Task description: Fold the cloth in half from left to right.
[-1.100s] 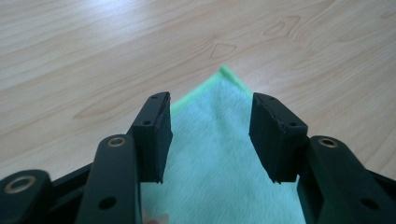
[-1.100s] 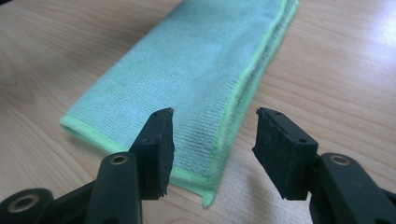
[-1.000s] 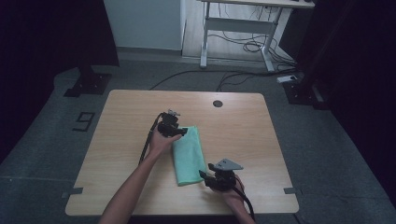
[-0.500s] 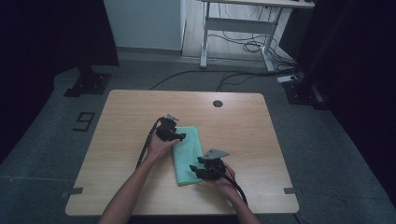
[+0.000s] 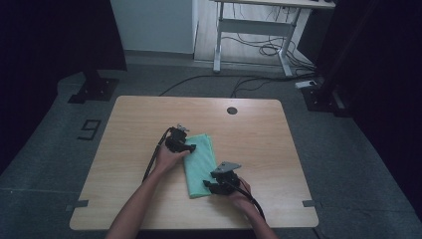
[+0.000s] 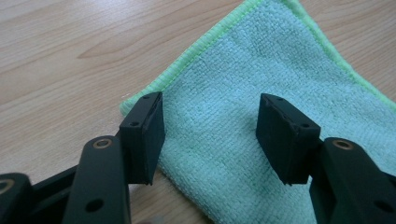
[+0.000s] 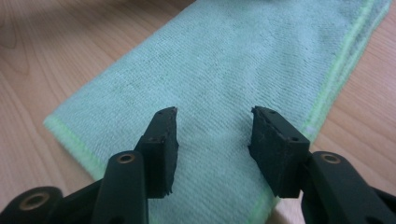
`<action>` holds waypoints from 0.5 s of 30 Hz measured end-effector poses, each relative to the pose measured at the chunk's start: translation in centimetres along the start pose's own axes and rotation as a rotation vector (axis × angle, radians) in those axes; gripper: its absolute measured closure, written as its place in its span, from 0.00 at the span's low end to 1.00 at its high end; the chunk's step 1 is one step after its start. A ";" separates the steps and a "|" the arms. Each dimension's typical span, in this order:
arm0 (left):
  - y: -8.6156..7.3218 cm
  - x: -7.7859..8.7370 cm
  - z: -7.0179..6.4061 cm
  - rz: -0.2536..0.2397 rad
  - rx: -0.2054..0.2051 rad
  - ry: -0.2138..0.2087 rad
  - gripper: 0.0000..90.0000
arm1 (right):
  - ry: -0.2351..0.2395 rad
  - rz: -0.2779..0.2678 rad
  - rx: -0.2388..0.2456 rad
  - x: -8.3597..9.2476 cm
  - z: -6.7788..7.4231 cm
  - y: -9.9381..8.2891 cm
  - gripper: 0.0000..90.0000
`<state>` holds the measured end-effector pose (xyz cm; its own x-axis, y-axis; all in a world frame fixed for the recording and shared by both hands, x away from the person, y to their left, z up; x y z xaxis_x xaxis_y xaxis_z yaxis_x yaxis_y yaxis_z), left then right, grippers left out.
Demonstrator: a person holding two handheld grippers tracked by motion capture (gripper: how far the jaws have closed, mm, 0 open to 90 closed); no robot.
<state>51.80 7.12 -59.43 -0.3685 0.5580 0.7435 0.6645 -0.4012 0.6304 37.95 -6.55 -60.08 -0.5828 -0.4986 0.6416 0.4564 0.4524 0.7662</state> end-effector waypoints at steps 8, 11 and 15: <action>-0.1 -0.7 -2.3 0.012 -0.066 -0.050 0.47 | 0.015 0.004 0.019 2.2 1.4 -1.7 0.62; -0.1 -1.0 -3.4 0.020 -0.095 -0.077 0.47 | 0.021 0.010 0.030 2.7 2.0 -2.1 0.62; -0.2 -1.2 -4.4 0.037 -0.124 -0.097 0.47 | 0.036 0.010 0.040 3.5 3.0 -2.7 0.61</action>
<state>49.22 3.30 -59.50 -0.2771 0.6064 0.7453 0.5890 -0.5057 0.6304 32.69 -7.27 -60.04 -0.5532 -0.5201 0.6507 0.4344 0.4864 0.7581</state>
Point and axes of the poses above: each handheld gripper's, and its own axes: x roughly backward along the jaws, y roughly out of its top, z roughly to its left, the point moved 8 cm from there along -x, roughly forward along the jaws, and after that the axes turned 9 degrees about -y, right-handed, at the moved point
